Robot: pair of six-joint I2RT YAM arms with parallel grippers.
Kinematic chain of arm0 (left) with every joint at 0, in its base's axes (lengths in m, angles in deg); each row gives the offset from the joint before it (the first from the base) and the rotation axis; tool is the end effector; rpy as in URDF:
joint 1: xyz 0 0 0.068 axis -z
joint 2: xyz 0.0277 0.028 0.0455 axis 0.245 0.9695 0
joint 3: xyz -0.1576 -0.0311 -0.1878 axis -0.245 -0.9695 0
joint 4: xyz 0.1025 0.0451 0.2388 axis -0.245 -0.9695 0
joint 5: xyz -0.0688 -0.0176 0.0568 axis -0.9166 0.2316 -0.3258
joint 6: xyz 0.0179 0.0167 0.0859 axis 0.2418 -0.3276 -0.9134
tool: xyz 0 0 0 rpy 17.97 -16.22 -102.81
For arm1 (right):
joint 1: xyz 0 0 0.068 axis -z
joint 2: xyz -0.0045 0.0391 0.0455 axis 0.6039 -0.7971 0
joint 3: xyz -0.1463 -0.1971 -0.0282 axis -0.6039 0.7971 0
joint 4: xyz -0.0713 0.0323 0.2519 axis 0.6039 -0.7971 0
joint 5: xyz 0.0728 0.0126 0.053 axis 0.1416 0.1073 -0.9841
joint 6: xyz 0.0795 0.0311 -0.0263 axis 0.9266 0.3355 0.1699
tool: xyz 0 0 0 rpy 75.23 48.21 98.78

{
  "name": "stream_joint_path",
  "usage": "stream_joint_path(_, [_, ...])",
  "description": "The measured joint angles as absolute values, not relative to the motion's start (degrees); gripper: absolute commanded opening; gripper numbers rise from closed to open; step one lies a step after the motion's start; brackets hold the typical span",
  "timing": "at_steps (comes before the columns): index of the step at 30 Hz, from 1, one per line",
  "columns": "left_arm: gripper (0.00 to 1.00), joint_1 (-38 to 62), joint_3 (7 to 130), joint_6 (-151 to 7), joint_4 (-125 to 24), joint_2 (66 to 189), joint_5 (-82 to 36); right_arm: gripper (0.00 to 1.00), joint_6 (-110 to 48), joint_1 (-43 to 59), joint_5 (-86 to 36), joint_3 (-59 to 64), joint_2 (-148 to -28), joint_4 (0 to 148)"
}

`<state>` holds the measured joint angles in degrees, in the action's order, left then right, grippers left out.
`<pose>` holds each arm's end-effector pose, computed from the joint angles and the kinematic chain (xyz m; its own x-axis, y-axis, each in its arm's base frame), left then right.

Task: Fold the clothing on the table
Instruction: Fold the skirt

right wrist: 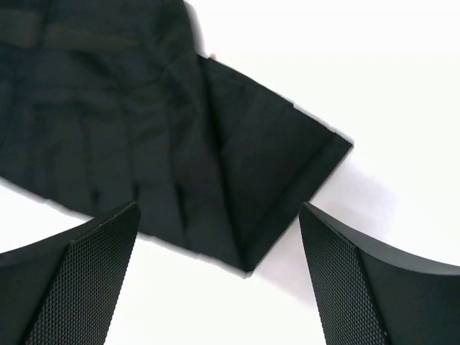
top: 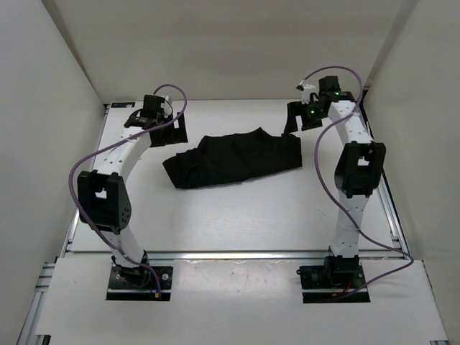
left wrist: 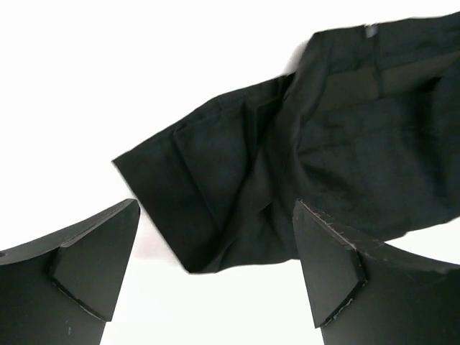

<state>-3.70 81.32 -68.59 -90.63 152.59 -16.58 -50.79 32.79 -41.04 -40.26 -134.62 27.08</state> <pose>0.4024 -0.0766 0.2176 -0.8089 -0.1123 -0.5771 -0.0103 0.9841 -0.1772 0.4954 0.0704 0.1960 -0.7501 -0.2628 -0.6069 -0.4709 0.8566 0.2111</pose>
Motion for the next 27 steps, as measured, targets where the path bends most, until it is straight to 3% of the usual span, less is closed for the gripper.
stream_joint_path(4, [0.99, -2.98, 81.82, -67.95, -89.23, 153.42, -20.47, 0.98, -49.8, 35.76, -46.78, -31.87, -127.56, 27.35])
stream_joint_path(13, [0.99, 13.3, 86.83, -61.51, -82.94, 164.65, -31.22, 0.99, -46.02, 40.83, -57.1, -17.05, -126.68, 24.98])
stream_joint_path(27, [0.99, 13.26, 99.55, -56.48, -80.25, 179.71, -30.04, 0.99, -36.95, 50.14, -69.84, -13.99, -130.88, 28.39])
